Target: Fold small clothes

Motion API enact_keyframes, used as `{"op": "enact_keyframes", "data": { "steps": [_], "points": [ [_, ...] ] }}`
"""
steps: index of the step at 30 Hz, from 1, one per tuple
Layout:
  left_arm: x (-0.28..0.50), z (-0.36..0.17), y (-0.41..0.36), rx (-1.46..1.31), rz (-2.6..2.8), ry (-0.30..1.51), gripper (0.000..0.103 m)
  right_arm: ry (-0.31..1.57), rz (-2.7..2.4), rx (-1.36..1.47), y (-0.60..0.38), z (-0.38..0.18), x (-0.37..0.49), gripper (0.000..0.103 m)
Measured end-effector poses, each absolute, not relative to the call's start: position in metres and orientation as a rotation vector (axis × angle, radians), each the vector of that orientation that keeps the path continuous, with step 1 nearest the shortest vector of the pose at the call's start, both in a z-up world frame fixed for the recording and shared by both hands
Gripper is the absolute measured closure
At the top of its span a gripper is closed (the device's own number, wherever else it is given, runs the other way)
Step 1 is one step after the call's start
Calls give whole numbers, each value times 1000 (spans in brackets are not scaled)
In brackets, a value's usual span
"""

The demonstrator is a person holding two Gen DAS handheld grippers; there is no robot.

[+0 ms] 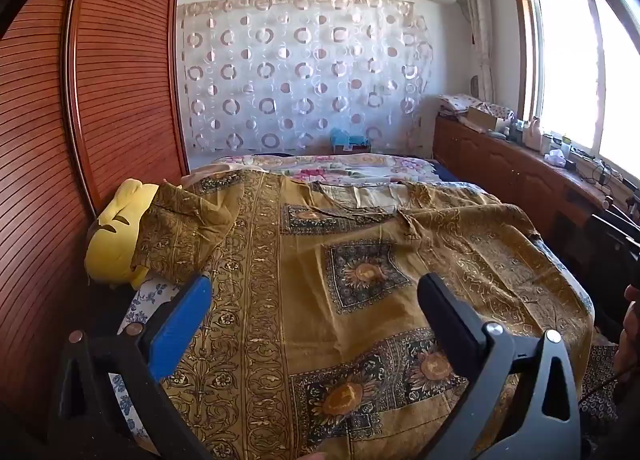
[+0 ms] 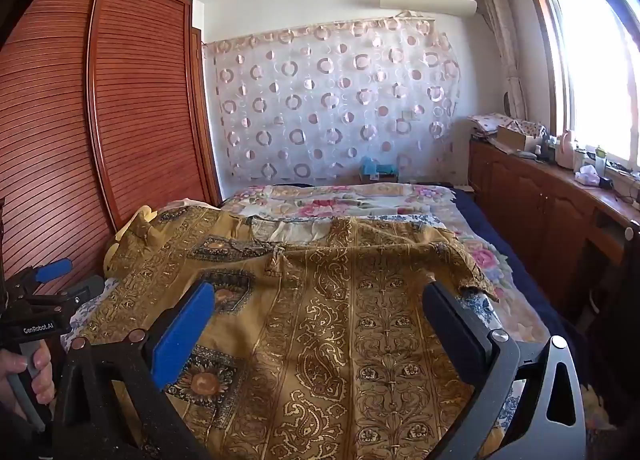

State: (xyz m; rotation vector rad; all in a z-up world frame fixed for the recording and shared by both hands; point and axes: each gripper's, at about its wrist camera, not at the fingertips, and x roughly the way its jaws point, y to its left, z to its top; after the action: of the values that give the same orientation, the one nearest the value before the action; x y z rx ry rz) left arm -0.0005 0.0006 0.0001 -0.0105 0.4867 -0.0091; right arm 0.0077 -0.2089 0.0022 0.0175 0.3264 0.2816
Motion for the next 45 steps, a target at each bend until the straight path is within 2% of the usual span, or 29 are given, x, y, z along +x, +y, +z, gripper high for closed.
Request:
{"op": "enact_keyframes", "data": {
  "steps": [45],
  "points": [
    [-14, 11, 0, -13, 13, 435, 0, 330, 284, 19, -208, 1, 7, 0]
  ]
}}
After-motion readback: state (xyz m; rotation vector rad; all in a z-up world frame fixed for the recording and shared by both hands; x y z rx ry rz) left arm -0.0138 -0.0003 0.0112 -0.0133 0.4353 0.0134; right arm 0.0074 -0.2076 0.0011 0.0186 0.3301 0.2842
